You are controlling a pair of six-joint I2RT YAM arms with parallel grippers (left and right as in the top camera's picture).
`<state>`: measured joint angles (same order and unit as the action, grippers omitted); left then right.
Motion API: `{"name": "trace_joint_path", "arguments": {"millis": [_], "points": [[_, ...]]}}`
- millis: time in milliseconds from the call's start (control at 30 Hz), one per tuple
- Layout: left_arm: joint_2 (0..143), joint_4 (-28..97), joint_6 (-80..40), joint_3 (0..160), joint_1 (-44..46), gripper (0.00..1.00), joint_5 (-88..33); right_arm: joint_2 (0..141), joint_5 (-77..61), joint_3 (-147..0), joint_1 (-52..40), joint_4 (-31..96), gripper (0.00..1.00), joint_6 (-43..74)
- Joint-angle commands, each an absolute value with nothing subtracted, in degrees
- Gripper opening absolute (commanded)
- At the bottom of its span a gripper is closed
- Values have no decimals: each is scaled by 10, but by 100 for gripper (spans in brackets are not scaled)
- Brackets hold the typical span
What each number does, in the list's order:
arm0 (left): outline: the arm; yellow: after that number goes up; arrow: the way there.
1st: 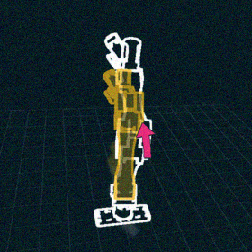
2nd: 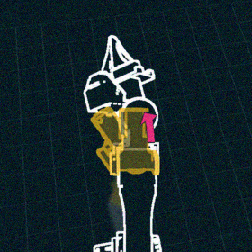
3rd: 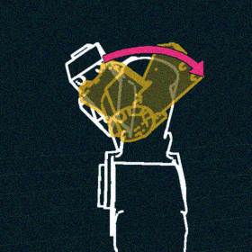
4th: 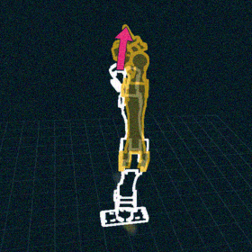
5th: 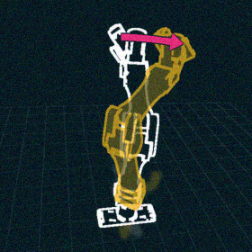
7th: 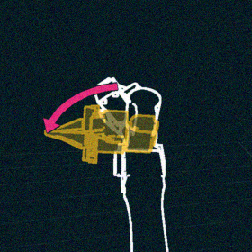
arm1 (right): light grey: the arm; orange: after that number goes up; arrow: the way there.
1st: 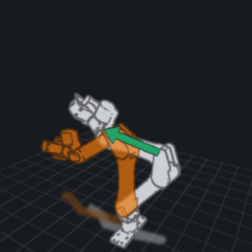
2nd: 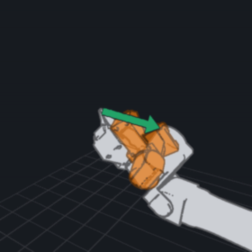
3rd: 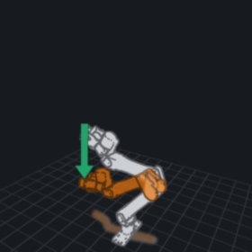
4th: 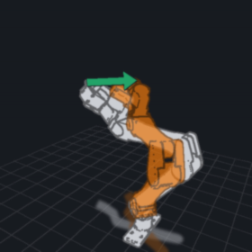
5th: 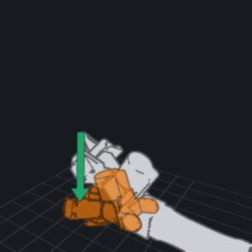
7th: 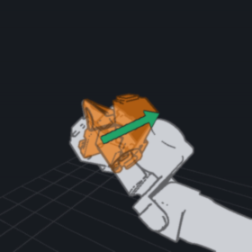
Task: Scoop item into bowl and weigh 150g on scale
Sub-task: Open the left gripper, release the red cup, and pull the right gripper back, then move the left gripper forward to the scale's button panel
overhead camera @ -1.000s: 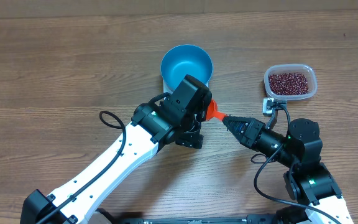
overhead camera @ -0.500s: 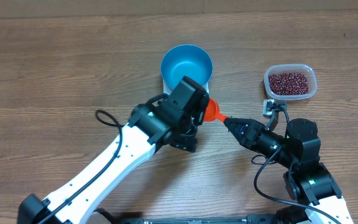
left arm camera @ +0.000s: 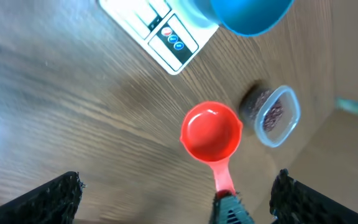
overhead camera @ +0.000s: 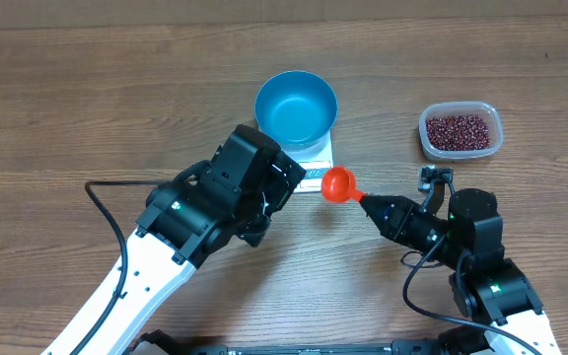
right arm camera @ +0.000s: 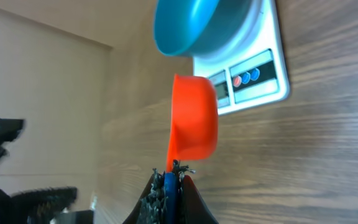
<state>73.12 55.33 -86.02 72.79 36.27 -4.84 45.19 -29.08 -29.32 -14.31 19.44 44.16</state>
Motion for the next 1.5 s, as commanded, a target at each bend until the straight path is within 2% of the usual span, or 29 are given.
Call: {"name": "trace_joint_path", "arguments": {"millis": [0,233,567,800,933,1033,1167,1267,1300,1467], "points": [[728,555,-732,737,359,100,-29,450,-276,-331,-145,213,4,411],[728,555,-613,736,360,100,-29,450,-231,-403,-145,329,4,379],[733,571,-601,736,360,100,-12,450,-76,-516,-145,552,4,374],[744,606,-573,736,359,100,25,450,0,-545,-145,632,4,374],[749,623,-550,736,360,87,26,450,6,-545,-145,638,4,374],[749,626,-547,736,360,72,25,450,6,-545,-145,638,4,374],[749,626,-528,736,360,39,26,450,6,-545,-145,638,4,374],[749,626,-524,736,360,10,36,450,6,-545,-145,637,4,374],[749,626,-522,736,360,4,40,450,6,-545,-145,637,4,374],[749,625,-494,736,362,4,76,450,9,-545,-145,637,4,374]]}}
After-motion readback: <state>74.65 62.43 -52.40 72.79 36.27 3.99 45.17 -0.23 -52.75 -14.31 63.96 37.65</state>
